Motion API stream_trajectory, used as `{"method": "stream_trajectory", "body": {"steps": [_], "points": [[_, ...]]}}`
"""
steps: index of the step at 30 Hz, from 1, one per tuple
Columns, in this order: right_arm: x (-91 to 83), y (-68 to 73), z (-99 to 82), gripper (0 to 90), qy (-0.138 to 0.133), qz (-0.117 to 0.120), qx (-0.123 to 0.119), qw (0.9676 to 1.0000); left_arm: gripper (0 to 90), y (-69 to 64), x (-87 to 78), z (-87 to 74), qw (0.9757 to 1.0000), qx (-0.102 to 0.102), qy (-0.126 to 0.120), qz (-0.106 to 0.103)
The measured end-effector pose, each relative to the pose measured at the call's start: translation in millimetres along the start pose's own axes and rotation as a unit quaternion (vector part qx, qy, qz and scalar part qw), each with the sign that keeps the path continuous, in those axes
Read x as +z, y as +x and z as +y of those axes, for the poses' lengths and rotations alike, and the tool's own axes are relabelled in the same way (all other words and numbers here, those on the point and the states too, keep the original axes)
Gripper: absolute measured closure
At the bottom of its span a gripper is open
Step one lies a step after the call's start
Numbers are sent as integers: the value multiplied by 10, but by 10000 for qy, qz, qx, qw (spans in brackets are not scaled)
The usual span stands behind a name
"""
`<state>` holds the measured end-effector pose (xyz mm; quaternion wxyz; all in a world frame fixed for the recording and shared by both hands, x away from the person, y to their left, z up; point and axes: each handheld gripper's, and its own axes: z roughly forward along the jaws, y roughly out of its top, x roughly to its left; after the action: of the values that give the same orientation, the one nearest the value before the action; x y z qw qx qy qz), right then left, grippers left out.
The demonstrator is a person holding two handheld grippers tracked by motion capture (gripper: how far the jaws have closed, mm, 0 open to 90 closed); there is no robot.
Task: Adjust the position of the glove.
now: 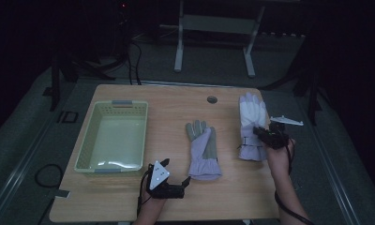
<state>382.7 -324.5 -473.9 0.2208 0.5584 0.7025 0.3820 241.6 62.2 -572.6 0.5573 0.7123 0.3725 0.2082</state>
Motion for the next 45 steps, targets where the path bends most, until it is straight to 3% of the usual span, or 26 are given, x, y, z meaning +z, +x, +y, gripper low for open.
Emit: {"method": "stream_trajectory", "body": {"steps": [7,10,14,19,21,36,41,45], "points": [[-255,11,-152,798,79,-96,349,9993,0,-2,-1,0,10000,21,11,4],[-349,62,-251,796,107,-310,370,9988,0,-11,0,0,10000,55,8,15],[-392,93,-399,794,139,-212,582,9980,0,-10,1,0,10000,46,3,15],[-320,148,-501,793,374,-202,418,9982,0,-10,1,0,10000,42,1,3],[-275,148,-515,792,424,-182,455,9979,0,-6,1,0,10000,34,6,-7],[207,114,-493,753,1064,-160,167,9941,0,-1,1,1,10000,25,15,-23],[231,115,-489,711,1119,-163,122,9935,0,0,1,1,10000,7,13,-13],[131,64,-430,649,992,42,103,9950,0,-4,1,0,10000,25,10,-15]]}}
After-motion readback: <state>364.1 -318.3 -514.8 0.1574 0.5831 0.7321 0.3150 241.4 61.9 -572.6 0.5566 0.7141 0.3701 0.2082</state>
